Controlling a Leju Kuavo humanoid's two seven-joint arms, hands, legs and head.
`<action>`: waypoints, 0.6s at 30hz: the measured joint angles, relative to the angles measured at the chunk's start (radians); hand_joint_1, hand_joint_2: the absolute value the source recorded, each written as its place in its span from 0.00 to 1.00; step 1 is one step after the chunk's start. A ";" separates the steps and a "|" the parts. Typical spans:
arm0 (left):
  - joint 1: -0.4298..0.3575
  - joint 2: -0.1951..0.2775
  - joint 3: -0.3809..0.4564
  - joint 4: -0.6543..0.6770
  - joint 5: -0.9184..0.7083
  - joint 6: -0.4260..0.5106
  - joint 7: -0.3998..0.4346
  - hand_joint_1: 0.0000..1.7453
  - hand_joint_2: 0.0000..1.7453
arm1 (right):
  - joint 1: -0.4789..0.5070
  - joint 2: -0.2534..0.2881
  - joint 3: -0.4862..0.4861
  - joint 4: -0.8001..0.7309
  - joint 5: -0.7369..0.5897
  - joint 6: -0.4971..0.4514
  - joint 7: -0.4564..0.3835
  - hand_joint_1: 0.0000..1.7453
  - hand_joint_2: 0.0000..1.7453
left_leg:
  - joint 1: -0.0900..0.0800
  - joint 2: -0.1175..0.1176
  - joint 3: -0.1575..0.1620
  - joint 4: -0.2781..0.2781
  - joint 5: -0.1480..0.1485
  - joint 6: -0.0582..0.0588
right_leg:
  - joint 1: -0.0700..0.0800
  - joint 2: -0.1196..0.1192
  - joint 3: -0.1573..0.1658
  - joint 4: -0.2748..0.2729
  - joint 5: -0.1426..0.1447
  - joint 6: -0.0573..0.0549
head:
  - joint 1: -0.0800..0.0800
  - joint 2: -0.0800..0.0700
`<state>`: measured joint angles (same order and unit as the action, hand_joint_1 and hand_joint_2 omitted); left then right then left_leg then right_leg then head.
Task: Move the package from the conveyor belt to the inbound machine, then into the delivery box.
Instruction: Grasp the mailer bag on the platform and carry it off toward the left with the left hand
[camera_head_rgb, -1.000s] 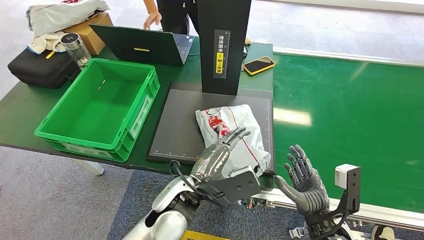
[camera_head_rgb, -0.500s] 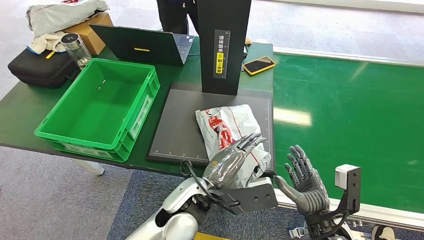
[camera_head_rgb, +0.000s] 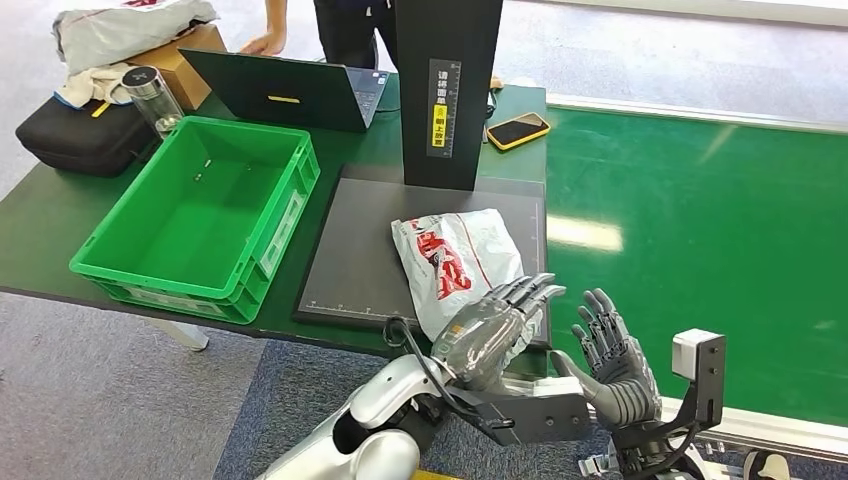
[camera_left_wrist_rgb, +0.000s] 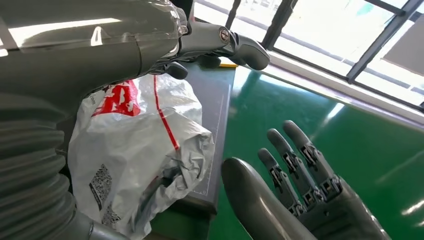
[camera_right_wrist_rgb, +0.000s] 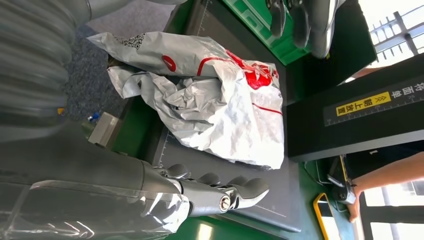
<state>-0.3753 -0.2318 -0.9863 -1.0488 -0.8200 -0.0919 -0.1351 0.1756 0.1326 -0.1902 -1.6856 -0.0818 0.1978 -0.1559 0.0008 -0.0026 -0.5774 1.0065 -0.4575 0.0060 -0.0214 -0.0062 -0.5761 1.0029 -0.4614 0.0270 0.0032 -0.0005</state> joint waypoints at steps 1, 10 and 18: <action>-0.011 -0.006 -0.010 0.014 -0.006 0.001 0.000 0.00 1.00 | 0.000 -0.002 0.000 0.000 0.001 0.000 -0.003 0.00 1.00 | 0.000 0.000 0.000 0.000 0.000 0.000 | 0.000 0.000 0.000 0.000 0.000 0.000 | 0.000 0.000; -0.118 -0.076 -0.076 0.186 -0.033 0.033 0.005 0.00 1.00 | -0.008 -0.022 0.011 0.002 0.002 0.003 -0.018 0.00 1.00 | 0.000 0.000 0.000 0.000 0.000 0.000 | 0.000 0.000 0.001 0.000 0.000 0.000 | 0.000 0.000; -0.145 -0.089 -0.121 0.263 -0.031 0.044 0.026 0.00 1.00 | -0.038 -0.044 0.038 0.014 0.007 0.003 -0.024 0.00 1.00 | 0.000 0.001 0.000 0.000 0.000 0.000 | 0.000 0.001 0.000 0.000 0.000 0.000 | 0.000 0.000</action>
<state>-0.5203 -0.3207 -1.1070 -0.7862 -0.8509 -0.0482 -0.1092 0.1378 0.0884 -0.1520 -1.6714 -0.0744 0.2006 -0.1797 0.0009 -0.0021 -0.5770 1.0065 -0.4574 0.0060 -0.0213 -0.0056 -0.5757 1.0029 -0.4612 0.0269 0.0032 -0.0005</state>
